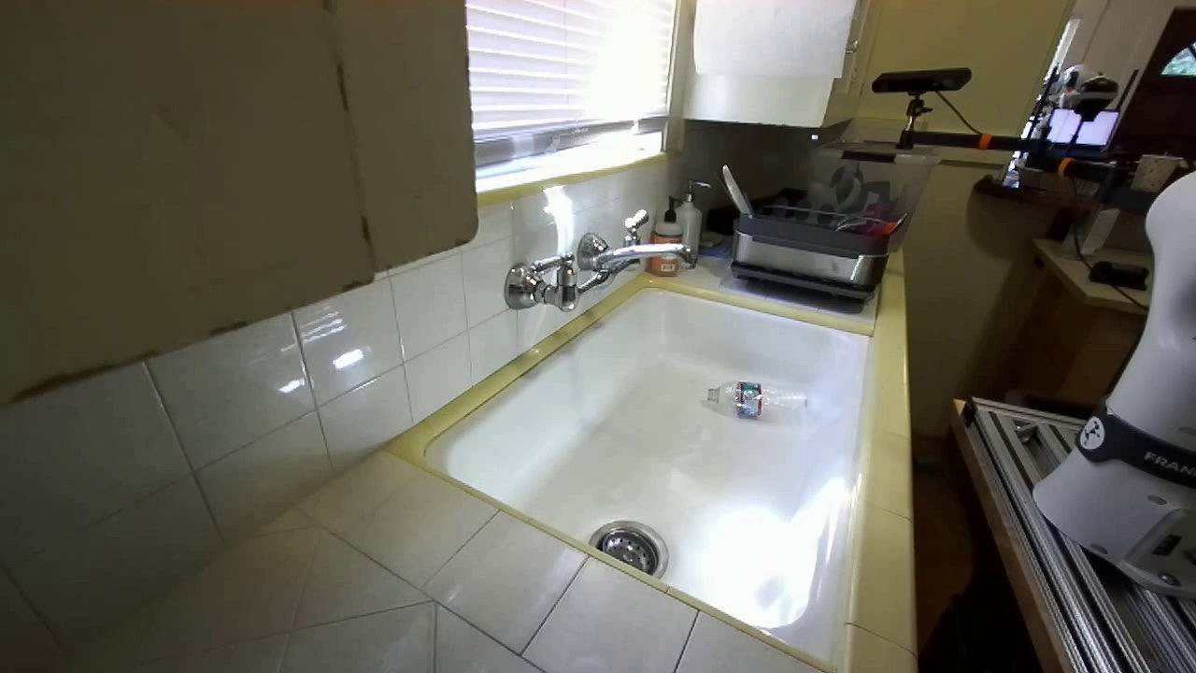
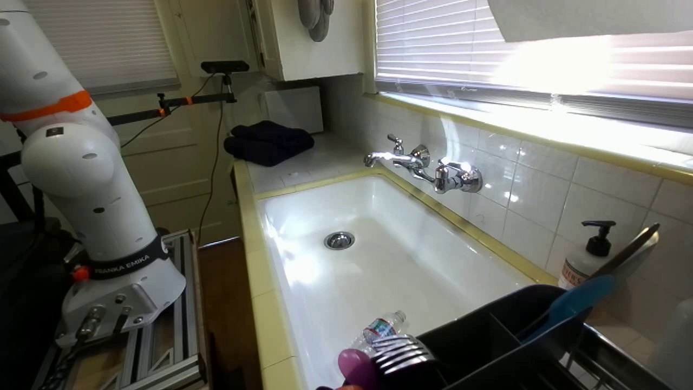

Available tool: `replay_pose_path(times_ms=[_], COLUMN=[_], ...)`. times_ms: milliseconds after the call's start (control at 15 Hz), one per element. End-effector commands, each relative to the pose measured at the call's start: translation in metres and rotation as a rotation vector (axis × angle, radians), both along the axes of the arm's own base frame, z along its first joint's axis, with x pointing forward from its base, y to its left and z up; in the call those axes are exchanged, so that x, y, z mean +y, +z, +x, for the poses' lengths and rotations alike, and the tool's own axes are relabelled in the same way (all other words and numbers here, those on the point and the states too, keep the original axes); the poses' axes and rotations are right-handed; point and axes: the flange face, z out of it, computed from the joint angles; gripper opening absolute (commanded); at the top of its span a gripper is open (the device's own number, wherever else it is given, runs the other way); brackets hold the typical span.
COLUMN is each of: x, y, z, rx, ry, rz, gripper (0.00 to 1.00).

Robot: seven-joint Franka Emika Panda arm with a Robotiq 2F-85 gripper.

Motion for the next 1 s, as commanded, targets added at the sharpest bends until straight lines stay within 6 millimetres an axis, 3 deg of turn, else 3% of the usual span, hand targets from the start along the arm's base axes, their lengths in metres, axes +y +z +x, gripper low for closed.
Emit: replay_pose_path(times_ms=[0,200,667,933], x=[0.000,-0.004,0.000,-0.002], y=[0.000,0.002,-0.014,0.006], z=[0.000,0.009,0.039,0.041], rx=[0.000,0.011,0.078,0.040], ry=[0.000,0.014,0.082,0.104], rz=[0.000,-0.005,-0.031,-0.021], gripper=[0.04,0.04,0.04,0.04])
